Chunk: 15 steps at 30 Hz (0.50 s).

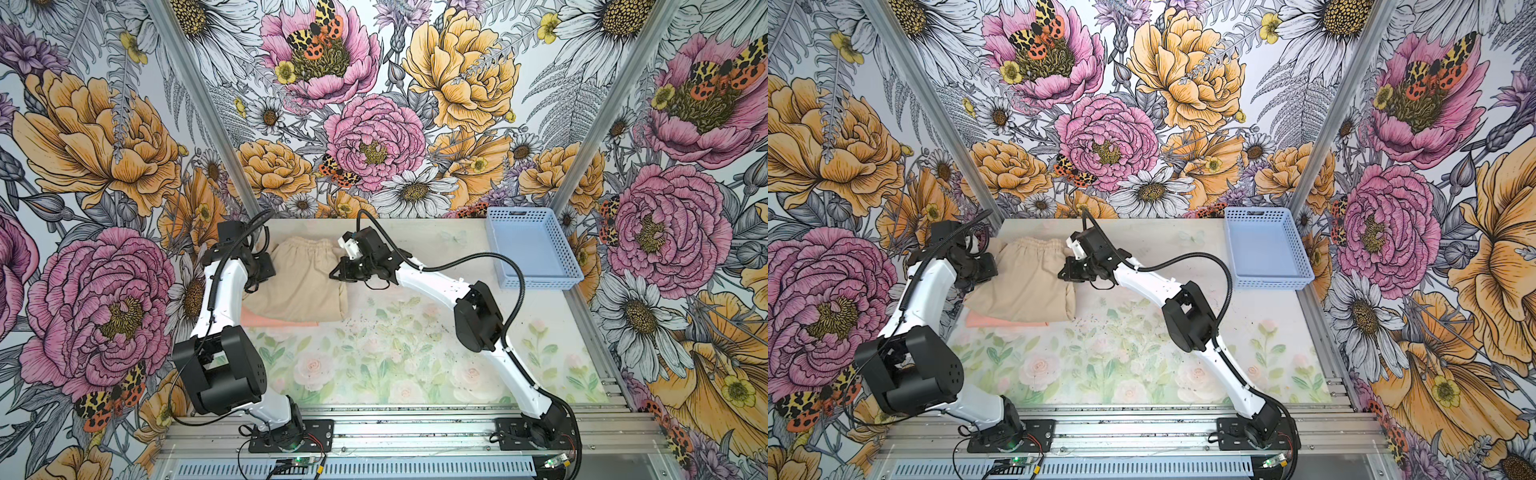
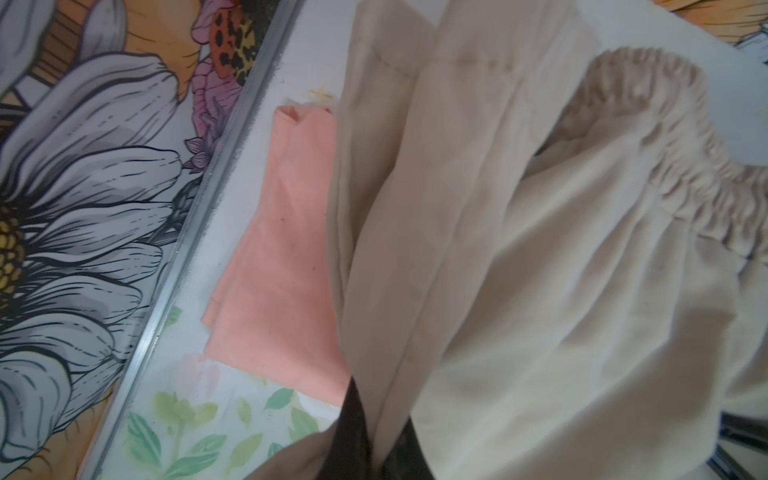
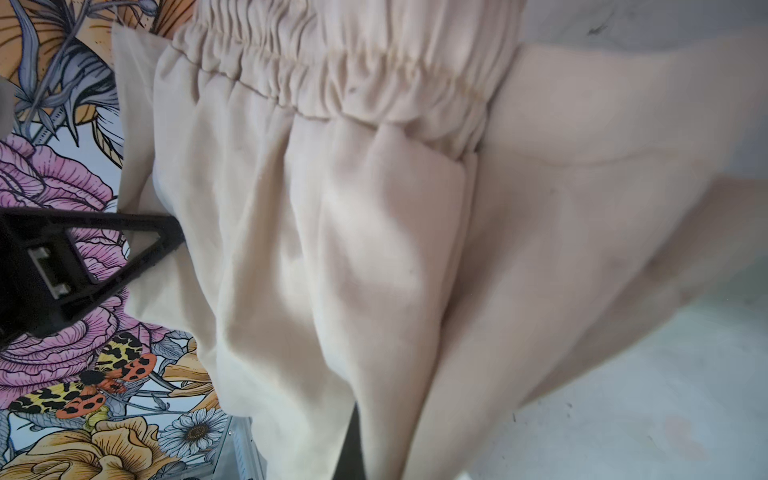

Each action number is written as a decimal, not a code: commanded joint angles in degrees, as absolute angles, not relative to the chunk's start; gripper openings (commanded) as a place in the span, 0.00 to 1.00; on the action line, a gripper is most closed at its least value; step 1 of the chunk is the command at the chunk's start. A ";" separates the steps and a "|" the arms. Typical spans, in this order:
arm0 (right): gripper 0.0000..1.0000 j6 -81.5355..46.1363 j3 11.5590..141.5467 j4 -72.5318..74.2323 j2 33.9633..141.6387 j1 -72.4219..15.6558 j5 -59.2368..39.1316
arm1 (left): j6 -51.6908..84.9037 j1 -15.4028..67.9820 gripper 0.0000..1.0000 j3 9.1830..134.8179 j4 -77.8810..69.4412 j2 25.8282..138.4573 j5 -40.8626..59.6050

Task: Fold and stack the mixed laundry pile

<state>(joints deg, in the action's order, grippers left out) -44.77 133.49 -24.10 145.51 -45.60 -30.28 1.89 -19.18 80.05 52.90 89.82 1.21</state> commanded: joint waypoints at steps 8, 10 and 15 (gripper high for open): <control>0.00 -51.46 151.29 -23.68 158.96 -47.42 -33.58 | -2.11 -22.94 0.00 90.47 52.09 103.74 -6.69; 0.00 -51.51 151.61 -23.58 160.06 -47.16 -32.83 | -1.81 -22.90 0.00 90.59 51.93 107.38 -6.53; 0.00 -51.61 151.60 -22.42 161.34 -46.05 -31.24 | -1.30 -22.74 0.00 90.53 51.75 109.68 -8.14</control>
